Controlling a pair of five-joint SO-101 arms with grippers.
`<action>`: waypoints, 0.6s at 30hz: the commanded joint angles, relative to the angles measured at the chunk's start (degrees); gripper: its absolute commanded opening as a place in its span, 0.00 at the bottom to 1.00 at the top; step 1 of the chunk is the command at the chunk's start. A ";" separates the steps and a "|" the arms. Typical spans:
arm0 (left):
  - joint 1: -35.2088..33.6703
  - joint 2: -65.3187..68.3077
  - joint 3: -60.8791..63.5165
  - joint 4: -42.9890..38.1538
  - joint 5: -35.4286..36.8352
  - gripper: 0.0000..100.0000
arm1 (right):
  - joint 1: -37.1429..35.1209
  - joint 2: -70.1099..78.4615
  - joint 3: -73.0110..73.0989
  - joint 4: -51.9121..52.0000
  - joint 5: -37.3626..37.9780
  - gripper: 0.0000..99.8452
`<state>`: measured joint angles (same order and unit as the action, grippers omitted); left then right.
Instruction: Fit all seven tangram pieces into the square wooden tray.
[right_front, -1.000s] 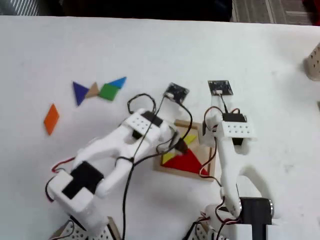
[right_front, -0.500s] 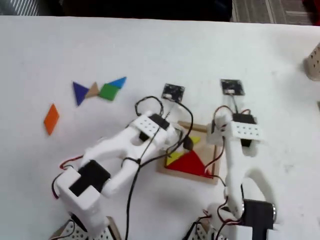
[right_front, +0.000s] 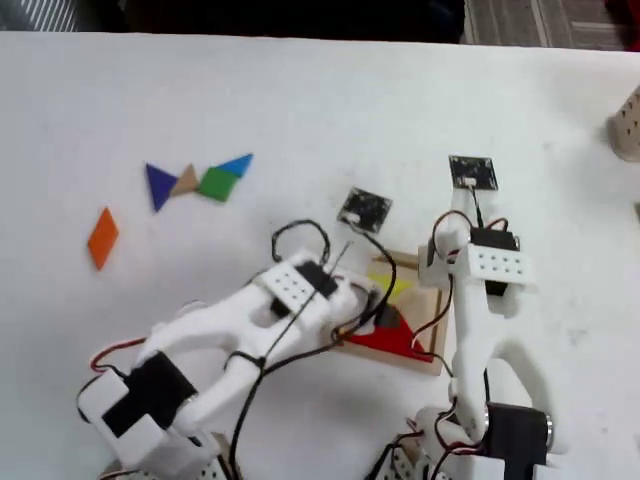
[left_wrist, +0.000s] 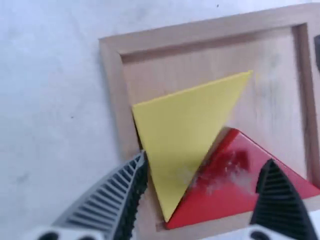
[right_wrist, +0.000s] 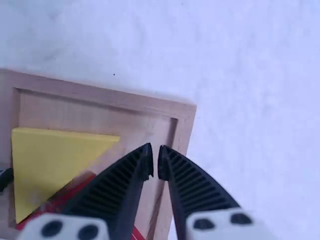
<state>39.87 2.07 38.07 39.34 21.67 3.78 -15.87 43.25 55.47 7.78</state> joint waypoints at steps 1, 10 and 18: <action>2.33 0.31 0.35 -5.01 -0.53 0.34 | 1.10 -2.07 -0.44 -0.13 0.09 0.03; 0.40 12.26 -14.51 8.09 3.16 0.34 | 1.10 -2.07 -0.35 -0.13 1.49 0.03; 1.10 13.05 -15.56 4.92 3.34 0.33 | 1.89 -2.51 -0.35 -0.22 1.49 0.03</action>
<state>41.10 14.64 24.18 46.90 24.22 4.40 -15.87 43.25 55.47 8.31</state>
